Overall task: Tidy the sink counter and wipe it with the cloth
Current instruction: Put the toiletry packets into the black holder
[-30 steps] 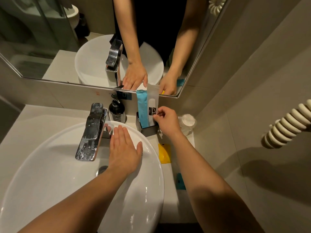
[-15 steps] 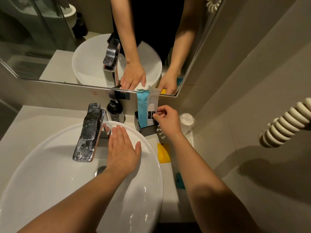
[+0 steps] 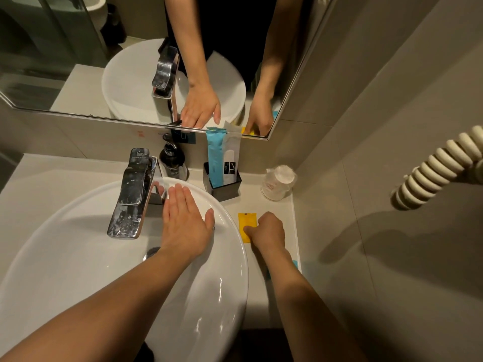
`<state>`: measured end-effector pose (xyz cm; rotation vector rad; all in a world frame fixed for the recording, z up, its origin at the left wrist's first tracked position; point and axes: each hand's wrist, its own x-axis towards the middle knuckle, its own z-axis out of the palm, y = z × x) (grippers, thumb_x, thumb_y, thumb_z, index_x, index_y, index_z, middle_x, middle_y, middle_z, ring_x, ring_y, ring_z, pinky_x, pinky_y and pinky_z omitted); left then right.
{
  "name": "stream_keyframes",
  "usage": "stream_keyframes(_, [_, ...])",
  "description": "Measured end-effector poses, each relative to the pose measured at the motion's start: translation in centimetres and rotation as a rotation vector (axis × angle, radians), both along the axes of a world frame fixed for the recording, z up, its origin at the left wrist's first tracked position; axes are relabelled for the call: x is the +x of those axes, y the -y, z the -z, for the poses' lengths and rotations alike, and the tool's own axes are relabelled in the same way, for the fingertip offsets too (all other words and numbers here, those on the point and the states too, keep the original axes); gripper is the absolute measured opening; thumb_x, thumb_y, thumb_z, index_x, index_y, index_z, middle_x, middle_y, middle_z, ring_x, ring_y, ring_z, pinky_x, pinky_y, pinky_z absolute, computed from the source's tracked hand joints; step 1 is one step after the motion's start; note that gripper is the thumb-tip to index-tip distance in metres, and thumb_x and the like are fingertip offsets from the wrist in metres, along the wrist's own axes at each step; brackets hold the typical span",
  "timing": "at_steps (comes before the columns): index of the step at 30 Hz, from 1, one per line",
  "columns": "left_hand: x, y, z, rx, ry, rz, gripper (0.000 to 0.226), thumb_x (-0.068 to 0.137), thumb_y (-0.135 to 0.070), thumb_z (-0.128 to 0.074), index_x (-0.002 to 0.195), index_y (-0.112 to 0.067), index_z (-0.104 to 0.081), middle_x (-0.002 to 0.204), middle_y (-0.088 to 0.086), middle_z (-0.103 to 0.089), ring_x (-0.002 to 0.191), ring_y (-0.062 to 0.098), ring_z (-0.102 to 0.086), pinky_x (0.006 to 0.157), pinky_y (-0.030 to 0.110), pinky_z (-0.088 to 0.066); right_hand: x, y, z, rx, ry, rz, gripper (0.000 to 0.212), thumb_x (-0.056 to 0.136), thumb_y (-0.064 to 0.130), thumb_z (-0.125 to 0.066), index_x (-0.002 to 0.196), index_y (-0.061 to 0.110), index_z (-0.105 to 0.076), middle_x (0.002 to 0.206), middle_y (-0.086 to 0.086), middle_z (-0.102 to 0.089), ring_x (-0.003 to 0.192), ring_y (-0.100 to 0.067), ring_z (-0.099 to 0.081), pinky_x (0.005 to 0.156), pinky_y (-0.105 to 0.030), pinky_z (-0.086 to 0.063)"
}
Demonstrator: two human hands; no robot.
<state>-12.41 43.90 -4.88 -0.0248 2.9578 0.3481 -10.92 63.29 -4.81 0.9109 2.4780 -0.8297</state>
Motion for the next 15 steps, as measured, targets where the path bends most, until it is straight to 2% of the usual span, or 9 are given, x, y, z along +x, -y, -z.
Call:
stream_keyframes(4, [0.1,0.0,-0.1,-0.001,-0.005,0.005,0.086,0.101,-0.059,-0.02,0.159,-0.002,0.007,0.17,0.018,0.006,0.157,0.031,0.008,0.126,0.044,0.005,0.1,-0.1,0.0,-0.107,-0.081,0.03,0.027,0.089,0.022,-0.076,0.078,0.014,-0.052,0.075,-0.001,-0.053,0.074,-0.019,-0.055,0.069,-0.032,-0.047])
stream_keyframes(8, [0.1,0.0,-0.1,0.002,-0.007,0.003,0.086,0.101,-0.059,-0.02,0.159,-0.002,0.008,0.17,0.018,0.006,0.157,0.031,0.009,0.126,0.045,0.004,0.2,-1.1,-1.6,-0.237,-0.228,0.116,0.012,0.089,0.012,-0.069,0.08,0.007,-0.062,0.076,-0.004,-0.06,0.076,-0.02,-0.057,0.079,-0.044,-0.056])
stream_keyframes(12, [0.1,0.0,-0.1,0.016,-0.006,-0.001,0.086,0.101,-0.059,-0.02,0.159,-0.003,0.009,0.17,0.018,0.006,0.157,0.032,0.008,0.127,0.046,0.003,-1.4,-1.1,-6.0,-0.371,-0.459,0.107,0.004,0.092,0.008,-0.068,0.096,0.007,-0.068,0.081,0.0,-0.06,0.075,-0.01,-0.054,0.068,-0.022,-0.047])
stream_keyframes(15, [0.0,0.0,-0.1,0.015,0.002,-0.002,0.087,0.101,-0.06,-0.021,0.159,-0.003,0.009,0.17,0.017,0.008,0.157,0.031,0.009,0.127,0.045,0.004,-3.6,-0.2,-8.3,-0.375,-0.607,-0.002,0.005,0.091,0.01,-0.07,0.094,0.013,-0.069,0.083,0.004,-0.064,0.078,-0.008,-0.058,0.07,-0.019,-0.047])
